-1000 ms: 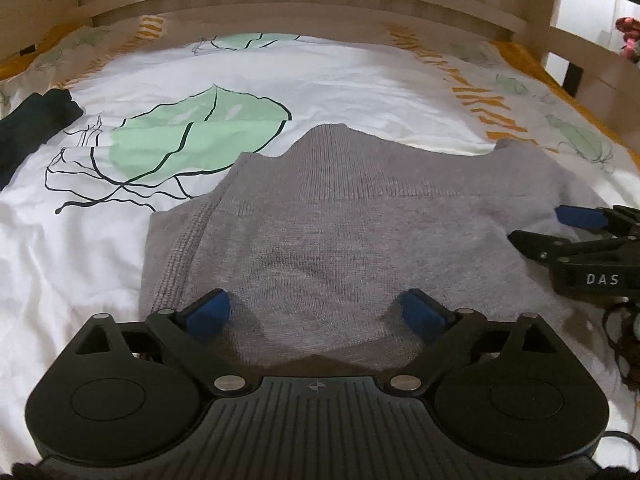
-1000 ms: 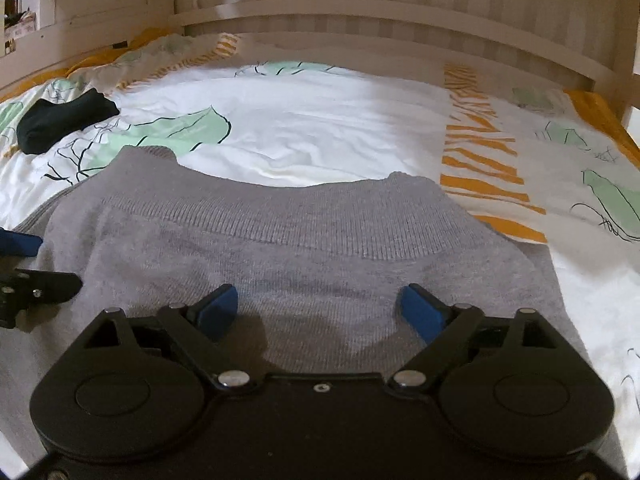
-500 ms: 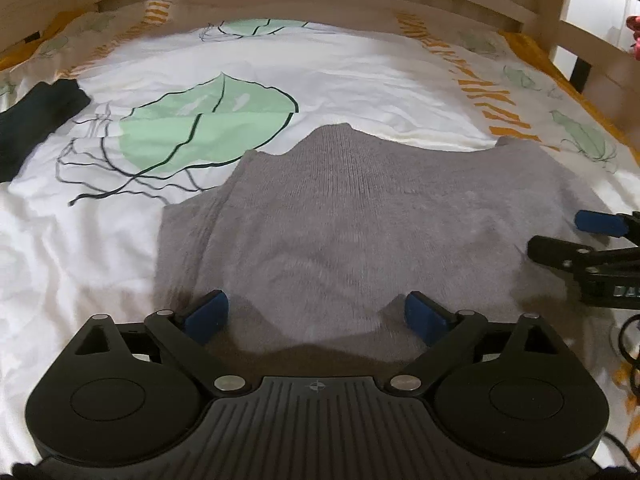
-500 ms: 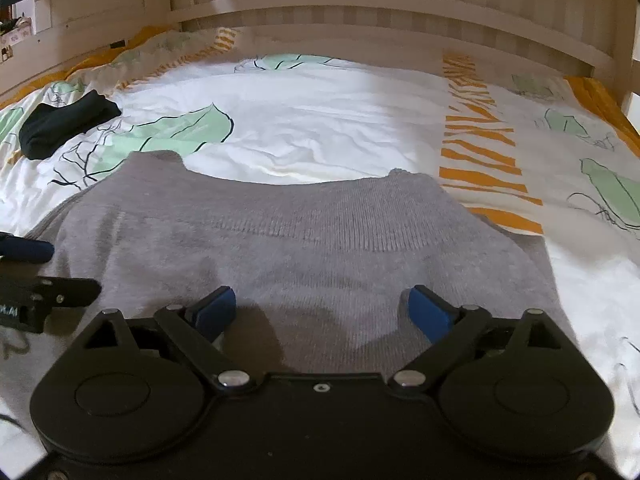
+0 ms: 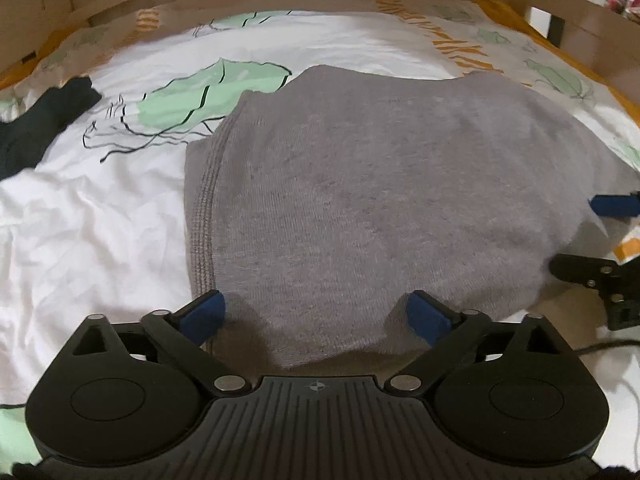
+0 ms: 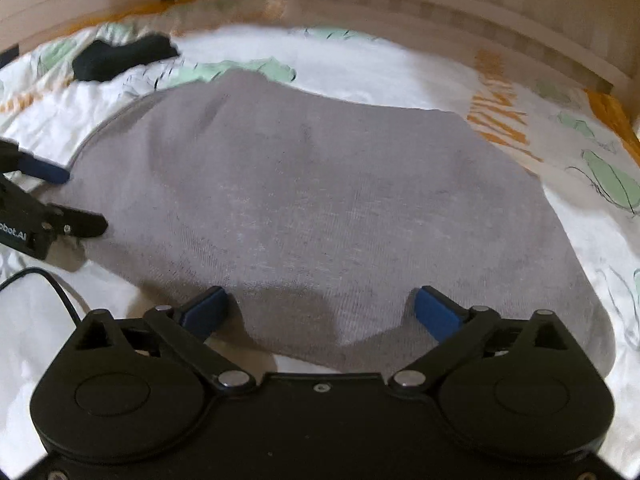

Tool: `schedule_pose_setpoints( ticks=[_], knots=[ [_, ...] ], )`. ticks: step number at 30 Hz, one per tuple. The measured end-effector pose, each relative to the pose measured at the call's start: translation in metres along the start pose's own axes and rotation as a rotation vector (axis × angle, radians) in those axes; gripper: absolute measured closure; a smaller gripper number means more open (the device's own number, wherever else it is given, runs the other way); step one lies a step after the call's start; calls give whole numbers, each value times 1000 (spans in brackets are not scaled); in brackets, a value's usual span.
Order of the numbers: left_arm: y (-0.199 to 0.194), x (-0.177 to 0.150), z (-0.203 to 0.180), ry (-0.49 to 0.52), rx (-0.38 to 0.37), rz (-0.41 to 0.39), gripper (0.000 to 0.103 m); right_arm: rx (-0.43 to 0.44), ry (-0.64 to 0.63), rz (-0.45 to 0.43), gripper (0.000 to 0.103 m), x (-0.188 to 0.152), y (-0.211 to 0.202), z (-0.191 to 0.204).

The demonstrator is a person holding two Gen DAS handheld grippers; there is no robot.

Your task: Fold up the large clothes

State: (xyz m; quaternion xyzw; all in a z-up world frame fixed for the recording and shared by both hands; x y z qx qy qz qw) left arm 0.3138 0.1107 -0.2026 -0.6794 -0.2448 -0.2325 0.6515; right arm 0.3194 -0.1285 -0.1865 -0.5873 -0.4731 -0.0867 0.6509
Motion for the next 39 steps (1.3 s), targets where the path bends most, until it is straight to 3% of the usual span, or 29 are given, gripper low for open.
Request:
schedule_pose_setpoints(
  ticks=[4, 7, 12, 16, 21, 28, 30, 32, 36, 39],
  knots=[
    [1, -2, 1, -27, 0, -14, 0, 68, 39, -31, 2, 9, -12, -9],
    [-1, -5, -1, -32, 6, -37, 0, 113, 139, -99, 2, 15, -35, -31],
    [-1, -7, -2, -36, 16, -56, 0, 80, 322, -157, 1, 9, -60, -95],
    [-1, -6, -2, -39, 12, -52, 0, 107, 490, -128, 1, -12, -53, -147],
    [-1, -6, -1, -41, 17, -49, 0, 172, 605, -45, 1, -31, -20, -182],
    [0, -1, -2, -52, 31, -11, 1, 501, 742, -96, 0, -18, 18, -175],
    [-5, 3, -3, -75, 26, 12, 4, 529, 753, -124, 0, -11, 28, -174],
    [-18, 9, -9, -127, -4, 22, 17, 552, 772, -144, 0, -8, 33, -174],
    [-47, 34, -39, -161, -91, -50, 19, 560, 771, -156, 0, -7, 35, -174],
    [-52, 61, -69, -126, -131, -104, 30, 542, 761, -144, 0, -5, 37, -171]
  ],
)
Point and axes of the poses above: each gripper's, at about its wrist camera, not at the fingertips, and y roughly the way its jaws point, z to its left, x to its top, the point moved 9 cm from there along y, roughly the way its jaws point, and after that the axes turned 6 degrees about -y, right-handed, at the moved point
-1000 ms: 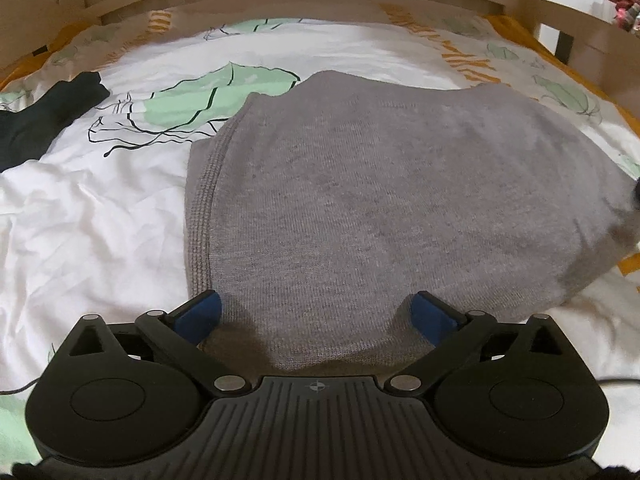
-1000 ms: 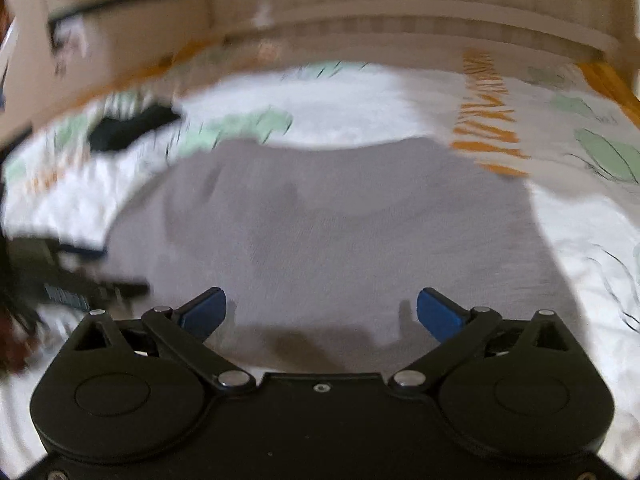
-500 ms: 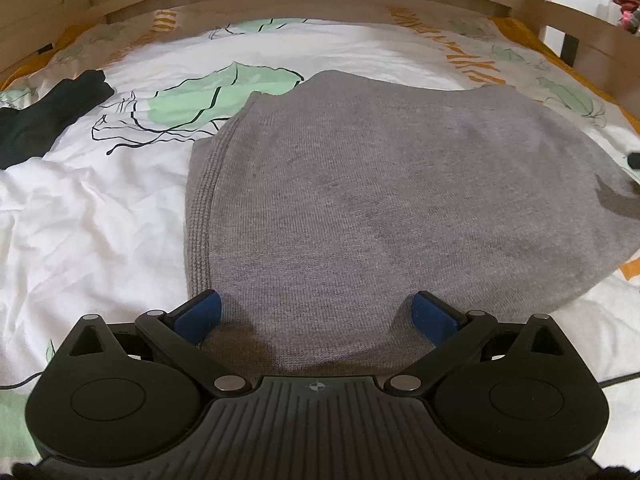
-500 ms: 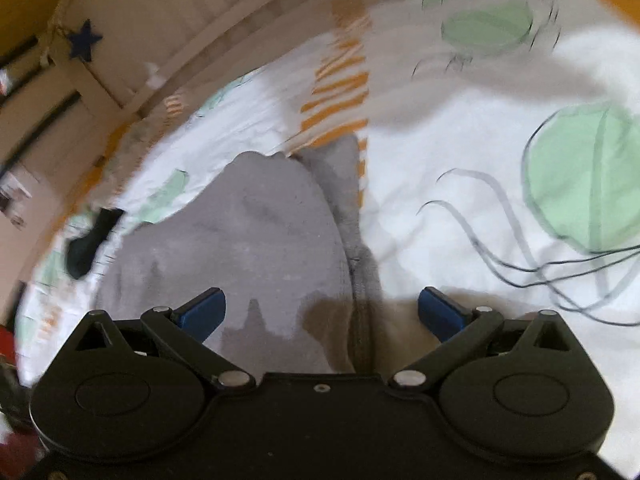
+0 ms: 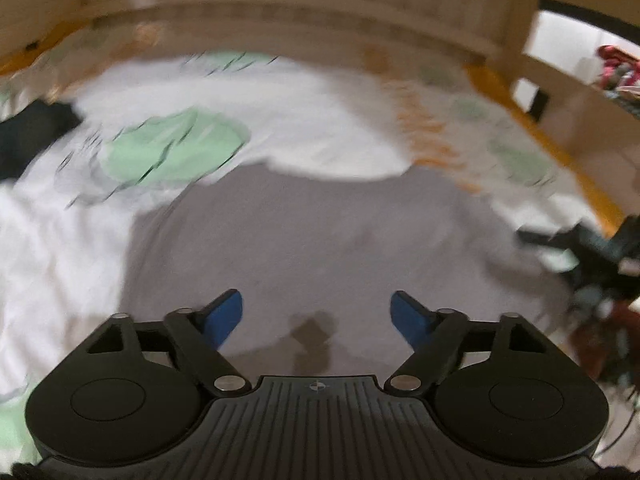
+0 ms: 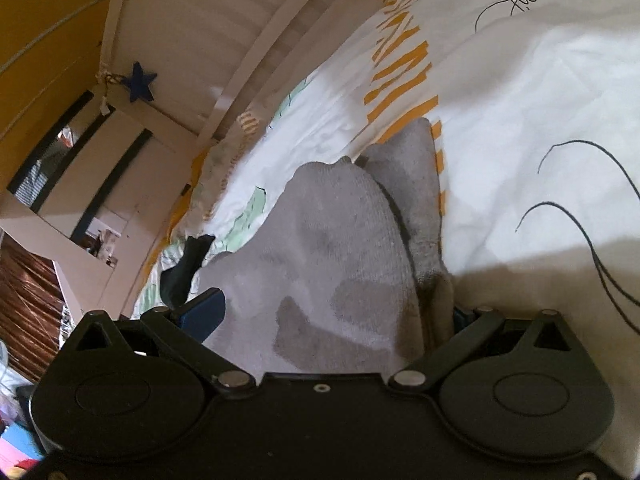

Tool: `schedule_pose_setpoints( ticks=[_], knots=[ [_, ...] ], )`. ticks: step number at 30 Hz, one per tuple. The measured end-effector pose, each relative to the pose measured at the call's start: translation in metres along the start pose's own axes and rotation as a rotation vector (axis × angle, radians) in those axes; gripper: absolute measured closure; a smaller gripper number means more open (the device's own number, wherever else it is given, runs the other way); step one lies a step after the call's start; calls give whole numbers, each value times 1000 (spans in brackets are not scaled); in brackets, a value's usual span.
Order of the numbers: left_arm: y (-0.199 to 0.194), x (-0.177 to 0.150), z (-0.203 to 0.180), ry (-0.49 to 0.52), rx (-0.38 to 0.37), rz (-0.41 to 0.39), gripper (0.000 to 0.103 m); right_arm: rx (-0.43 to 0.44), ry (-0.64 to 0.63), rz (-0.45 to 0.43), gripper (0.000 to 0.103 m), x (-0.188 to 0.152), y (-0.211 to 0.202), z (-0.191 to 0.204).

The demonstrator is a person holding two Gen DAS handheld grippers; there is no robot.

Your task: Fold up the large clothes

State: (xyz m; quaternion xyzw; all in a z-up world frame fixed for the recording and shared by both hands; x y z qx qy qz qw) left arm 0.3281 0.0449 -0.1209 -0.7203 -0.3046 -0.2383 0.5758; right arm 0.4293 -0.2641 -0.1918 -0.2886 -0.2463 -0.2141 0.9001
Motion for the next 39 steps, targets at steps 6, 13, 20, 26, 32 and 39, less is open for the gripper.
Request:
schedule_pose_setpoints(
  ticks=[6, 13, 20, 26, 32, 39],
  knots=[
    [52, 29, -30, -100, -117, 37, 71, 8, -15, 16, 0, -1, -3, 1],
    [117, 23, -30, -171, -82, 160, 90, 20, -13, 17, 0, -2, -8, -3],
    [132, 13, -25, -188, -94, 173, 90, 36, -6, 9, 0, -1, -11, -4],
    [133, 14, -30, -144, -80, 152, 90, 42, 16, -3, 31, -1, -12, -3],
    [125, 33, -29, -165, -102, 55, 90, 61, 119, -16, 67, -10, -6, -14],
    [145, 30, -32, -125, -25, 25, 90, 55, 125, -18, 67, -9, -7, -16]
  ],
)
Point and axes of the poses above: each gripper's, at about its wrist camera, not at the fingertips, and y roughly the way its jaws point, z to its left, x to its top, the point moved 9 cm from there along y, roughly the way its jaws point, and after that the axes turned 6 degrees about -y, right-handed, at the moved point
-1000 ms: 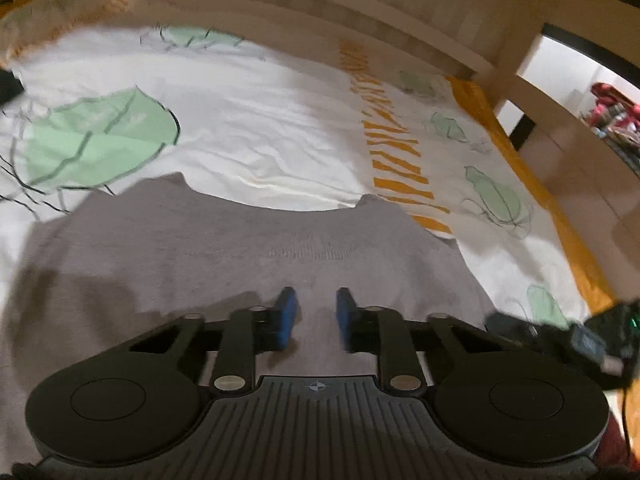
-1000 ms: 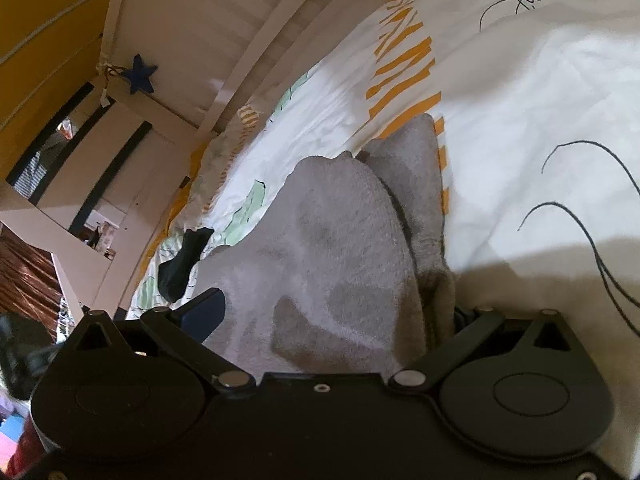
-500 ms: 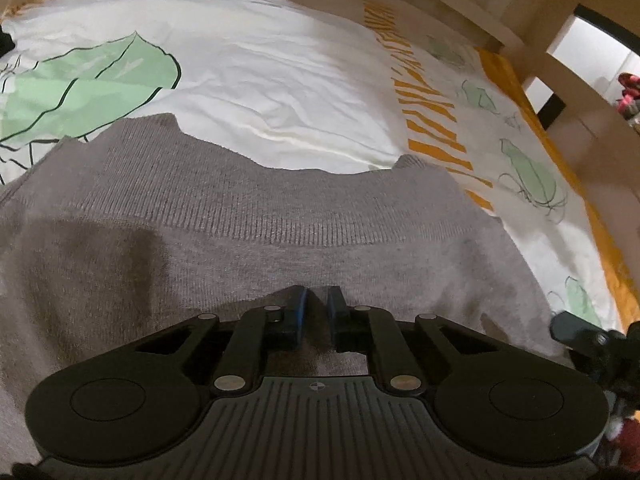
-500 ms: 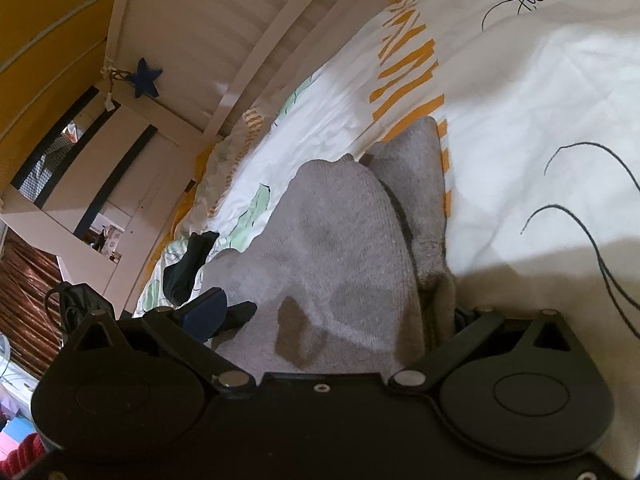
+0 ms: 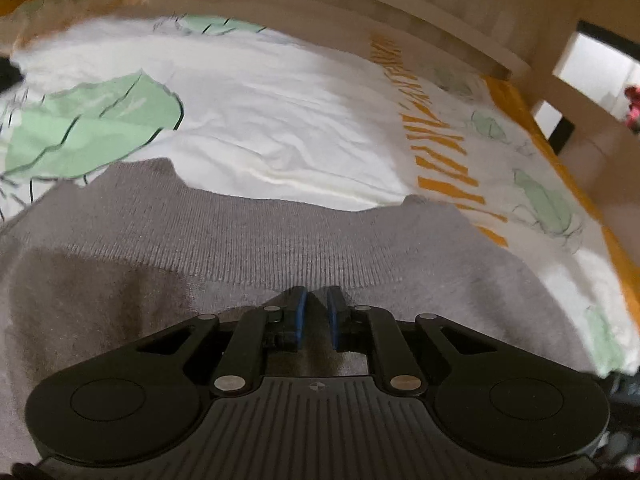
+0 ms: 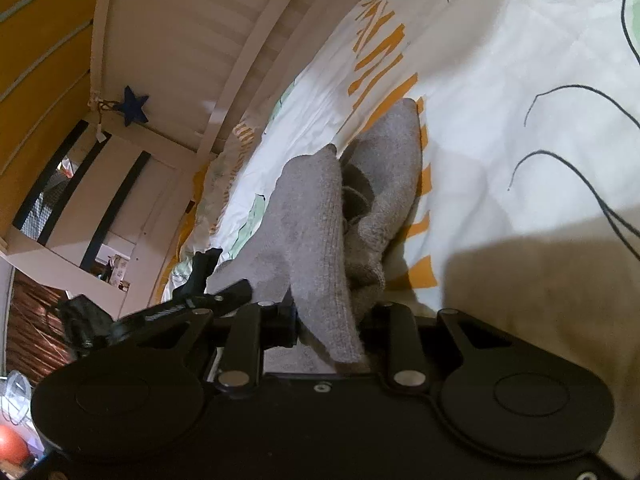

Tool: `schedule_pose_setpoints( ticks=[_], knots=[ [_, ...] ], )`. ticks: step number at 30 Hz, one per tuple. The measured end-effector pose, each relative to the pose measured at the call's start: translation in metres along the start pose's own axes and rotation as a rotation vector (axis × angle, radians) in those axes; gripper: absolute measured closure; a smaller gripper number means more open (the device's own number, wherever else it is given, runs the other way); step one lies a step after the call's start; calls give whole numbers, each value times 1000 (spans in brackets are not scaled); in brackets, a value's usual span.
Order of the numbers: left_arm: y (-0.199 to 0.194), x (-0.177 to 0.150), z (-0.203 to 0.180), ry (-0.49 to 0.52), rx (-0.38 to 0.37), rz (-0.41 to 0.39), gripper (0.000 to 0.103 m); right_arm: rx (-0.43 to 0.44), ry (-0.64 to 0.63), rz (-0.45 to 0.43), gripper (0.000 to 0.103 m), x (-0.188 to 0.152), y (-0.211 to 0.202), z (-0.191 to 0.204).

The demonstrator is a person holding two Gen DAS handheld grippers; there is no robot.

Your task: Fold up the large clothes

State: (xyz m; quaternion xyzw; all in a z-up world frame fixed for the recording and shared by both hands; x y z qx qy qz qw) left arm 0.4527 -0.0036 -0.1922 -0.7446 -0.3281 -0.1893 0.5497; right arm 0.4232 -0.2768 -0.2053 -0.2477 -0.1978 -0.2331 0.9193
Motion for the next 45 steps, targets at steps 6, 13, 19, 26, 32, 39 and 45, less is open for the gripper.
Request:
schedule_pose_setpoints(
  ticks=[6, 13, 19, 26, 32, 39, 45],
  knots=[
    [-22, -10, -10, 82, 10, 36, 90, -25, -22, -8, 67, -1, -2, 7],
    [-79, -41, 13, 55, -114, 85, 88, -92, -93, -12, 68, 4, -9, 29],
    [-99, -33, 66, -18, -138, 117, 79, -173, -158, -16, 71, 20, -14, 68],
    [-122, -7, 118, -76, -154, 47, 77, -155, -322, 15, 74, 25, 17, 176],
    [-143, 11, 158, -99, -121, -44, 75, -78, -438, 111, 74, -14, 92, 256],
    [-145, 16, 208, -232, -100, -84, 74, -142, -506, 274, 74, -102, 203, 256],
    [-149, 25, 231, -315, -103, -106, 74, -162, -541, 287, 74, -136, 226, 250]
  ],
)
Point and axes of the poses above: each gripper's, at about its wrist camera, not at the fingertips, and y roughly the way its jaws point, z to its left, x to its top, the point moved 9 cm from there along y, roughly the way its jaws point, and after that the axes turned 6 degrees about -y, right-handed, at the moved point
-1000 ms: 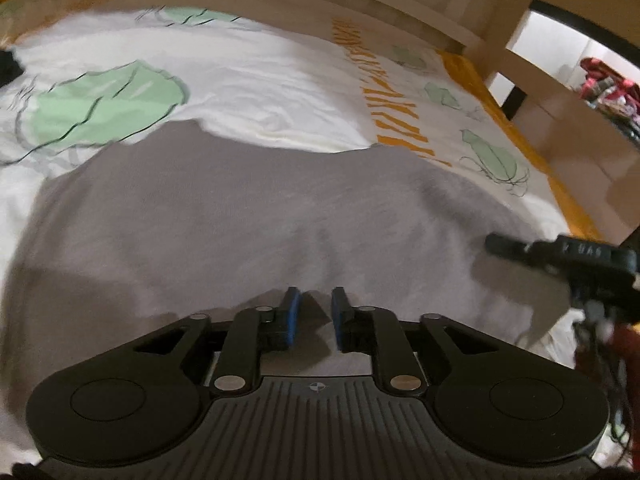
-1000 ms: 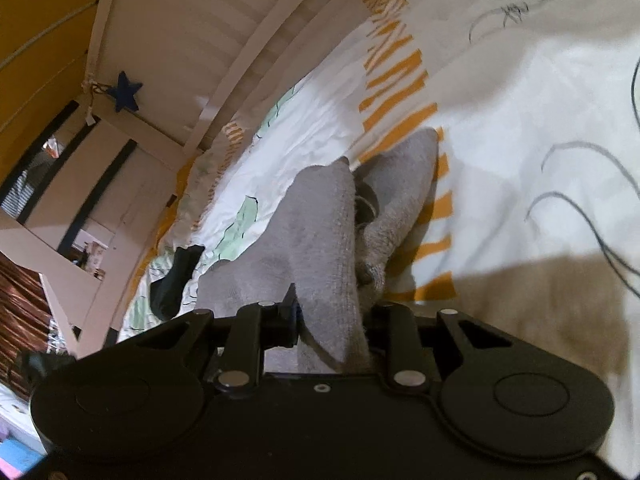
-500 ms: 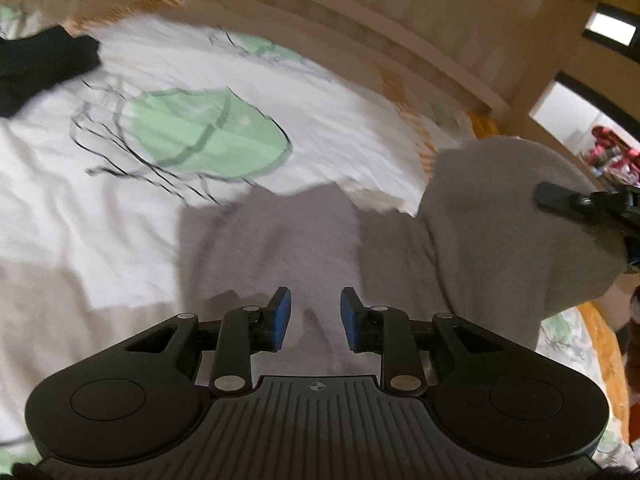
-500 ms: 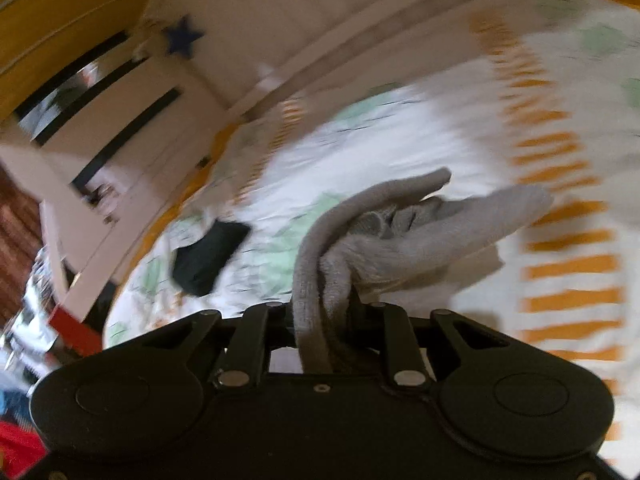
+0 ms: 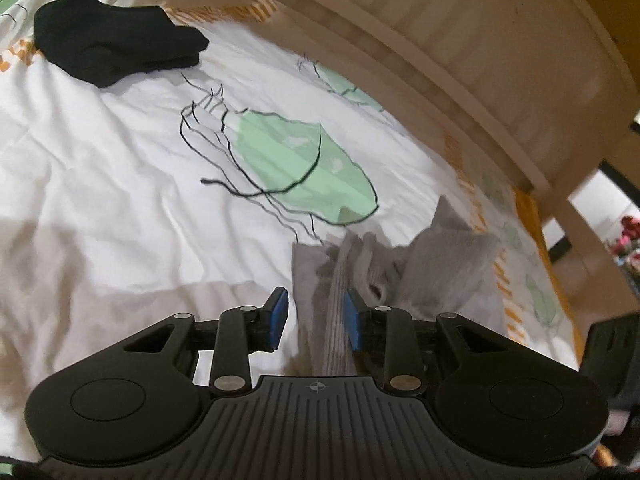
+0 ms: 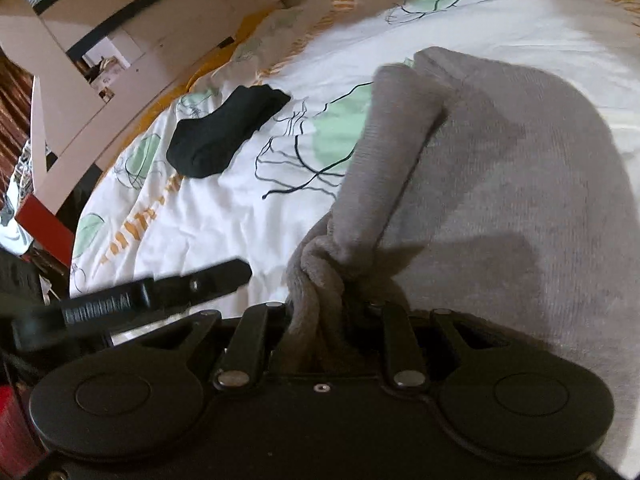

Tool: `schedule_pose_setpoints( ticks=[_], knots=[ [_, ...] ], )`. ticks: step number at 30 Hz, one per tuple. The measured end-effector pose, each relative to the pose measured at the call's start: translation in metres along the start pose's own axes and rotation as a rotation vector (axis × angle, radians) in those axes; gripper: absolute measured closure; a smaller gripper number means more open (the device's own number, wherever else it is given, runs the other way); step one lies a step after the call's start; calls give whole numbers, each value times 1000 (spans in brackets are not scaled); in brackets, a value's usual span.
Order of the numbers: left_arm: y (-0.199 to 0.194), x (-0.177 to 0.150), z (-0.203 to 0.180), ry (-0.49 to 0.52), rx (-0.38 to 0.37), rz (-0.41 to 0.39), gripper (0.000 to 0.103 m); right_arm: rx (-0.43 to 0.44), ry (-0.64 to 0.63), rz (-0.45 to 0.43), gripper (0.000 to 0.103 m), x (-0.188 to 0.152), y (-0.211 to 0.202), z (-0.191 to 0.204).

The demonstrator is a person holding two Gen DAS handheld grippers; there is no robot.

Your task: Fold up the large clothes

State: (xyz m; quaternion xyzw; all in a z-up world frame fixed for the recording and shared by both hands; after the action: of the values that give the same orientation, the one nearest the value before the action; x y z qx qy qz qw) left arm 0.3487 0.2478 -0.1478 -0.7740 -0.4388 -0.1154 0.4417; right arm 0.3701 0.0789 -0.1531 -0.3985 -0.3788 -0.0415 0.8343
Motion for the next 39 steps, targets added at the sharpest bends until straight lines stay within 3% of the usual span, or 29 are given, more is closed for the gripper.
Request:
schedule_pose_setpoints(
  ticks=[1, 3, 8, 13, 17, 20, 25, 29, 31, 35, 39],
  knots=[
    [-2, 2, -1, 0, -3, -10, 73, -12, -29, -1, 74, 1, 0, 5],
    [-6, 2, 0, -3, -8, -19, 73, -11, -77, -4, 64, 0, -4, 11],
    [-8, 4, 6, -33, -8, -27, 73, 84, -169, -23, 48, -3, -22, 35],
    [-10, 6, 3, -20, -20, -39, 72, 103, -228, -112, 48, -1, -63, 48],
    [-6, -3, -12, 33, -49, 2, 65, 16, -227, -181, 46, 4, -97, 23],
    [-7, -15, -25, 66, -76, 36, 63, -63, -229, -185, 45, 0, -111, -1],
    [-4, -30, -38, 109, -76, 69, 61, -92, -188, -185, 45, -28, -127, -26],
    [2, -39, -50, 175, -52, 79, 59, -43, -186, -19, 56, -68, -102, -27],
    [6, -45, -52, 202, -40, 89, 55, -39, -225, 40, 56, -85, -89, -22],
    [17, -56, -43, 224, 9, 115, 55, -17, -244, -7, 54, -75, -101, -12],
    [15, -58, -42, 220, 7, 110, 56, -19, -255, -138, 53, -43, -130, -14]
  ],
)
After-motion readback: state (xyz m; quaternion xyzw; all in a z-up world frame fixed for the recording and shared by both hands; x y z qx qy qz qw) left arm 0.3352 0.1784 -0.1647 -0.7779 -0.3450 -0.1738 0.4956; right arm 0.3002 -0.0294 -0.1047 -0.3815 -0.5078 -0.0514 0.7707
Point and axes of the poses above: each gripper's, at about its wrist camera, not at the fingertips, and y roughly the way its jaws point, z to its left, x to its top, the point moved 9 cm from there along y, roughly the way its jaws point, and after that the axes turned 6 degrees about -y, right-handed, at the moved point
